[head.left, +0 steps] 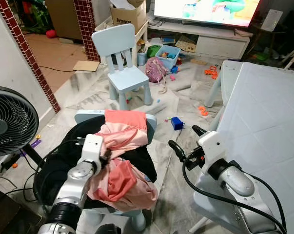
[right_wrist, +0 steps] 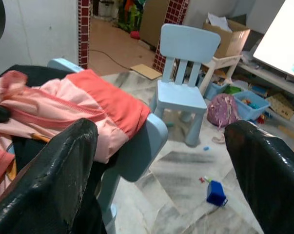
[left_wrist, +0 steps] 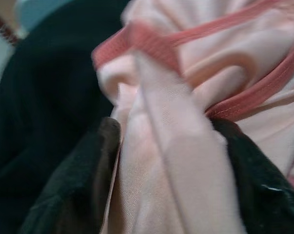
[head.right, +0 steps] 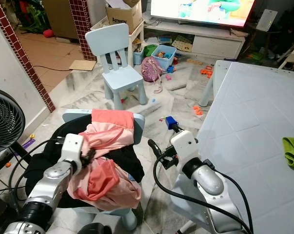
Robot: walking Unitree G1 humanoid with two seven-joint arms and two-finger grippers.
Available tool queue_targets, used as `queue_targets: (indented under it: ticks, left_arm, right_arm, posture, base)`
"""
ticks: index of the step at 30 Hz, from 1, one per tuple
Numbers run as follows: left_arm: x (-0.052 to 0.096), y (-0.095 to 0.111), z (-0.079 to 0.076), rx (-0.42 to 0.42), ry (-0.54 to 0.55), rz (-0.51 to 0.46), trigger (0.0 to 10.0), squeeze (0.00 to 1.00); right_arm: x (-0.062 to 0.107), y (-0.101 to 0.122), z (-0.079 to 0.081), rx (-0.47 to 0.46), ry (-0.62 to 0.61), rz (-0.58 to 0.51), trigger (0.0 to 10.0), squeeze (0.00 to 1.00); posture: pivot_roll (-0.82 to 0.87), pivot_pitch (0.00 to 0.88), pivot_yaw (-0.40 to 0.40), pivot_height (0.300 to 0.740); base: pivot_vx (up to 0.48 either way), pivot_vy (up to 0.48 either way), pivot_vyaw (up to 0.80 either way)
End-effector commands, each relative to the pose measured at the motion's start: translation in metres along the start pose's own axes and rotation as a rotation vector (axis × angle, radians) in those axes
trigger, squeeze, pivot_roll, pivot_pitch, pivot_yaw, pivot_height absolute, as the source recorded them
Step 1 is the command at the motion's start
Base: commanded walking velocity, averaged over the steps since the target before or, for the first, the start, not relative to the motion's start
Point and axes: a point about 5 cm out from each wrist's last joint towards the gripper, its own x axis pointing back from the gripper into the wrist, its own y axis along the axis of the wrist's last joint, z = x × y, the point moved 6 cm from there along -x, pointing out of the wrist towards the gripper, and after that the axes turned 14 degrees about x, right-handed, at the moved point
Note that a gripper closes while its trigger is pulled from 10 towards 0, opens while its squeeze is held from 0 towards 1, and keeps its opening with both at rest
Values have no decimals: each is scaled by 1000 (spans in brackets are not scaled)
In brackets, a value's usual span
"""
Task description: Hang hanger
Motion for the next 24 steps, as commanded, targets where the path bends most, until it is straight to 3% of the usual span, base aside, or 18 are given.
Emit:
queue_targets:
  ticks: [1,2,3,4,10,11,18,24]
  left_arm:
    - [3,1,13,23,52,-12,0,0]
    - [4,-2,15,38,60,1,1608,0]
    - [6,-7,15,40,58,14,4471,0]
    - [7,-8,13,42,51,14,9961,0]
    - [7,-1,5,59,29,-12,10000,0]
    - [8,1,3,60,32,-19,10000,1000]
    - [21,-1,-1,118,79,-24,10000,1000]
    - [40,-25,8,176,135,37,10000,1000]
  right_arm:
    - [-3,4,0,15,4,-12,10000,0]
    - [-4,4,0,18,2,-14,10000,0]
    - [-5,5,-1,23,-2,-17,10000,0]
    - [-6,5,-2,26,-4,-17,10000,0]
    - [-7,5,-4,36,-16,-21,10000,0]
    - [-7,6,-5,40,-19,-22,10000,0]
    - [-8,7,-7,51,-28,-28,10000,0]
    - [-9,7,-5,61,-20,-30,10000,0]
  posture:
    - [-34,0,-3,740]
    - [-31,0,-4,740]
    - [-28,0,-5,740]
    - [-28,0,-5,740]
    - [-27,0,-5,740]
    - [-29,0,-5,740]
    - [-29,0,-5,740]
    - [-19,0,-8,740]
  base:
    - [0,0,0]
    - [0,0,0]
    - [0,0,0]
    - [0,0,0]
    - [0,0,0]
    - [0,0,0]
    - [0,0,0]
    - [0,0,0]
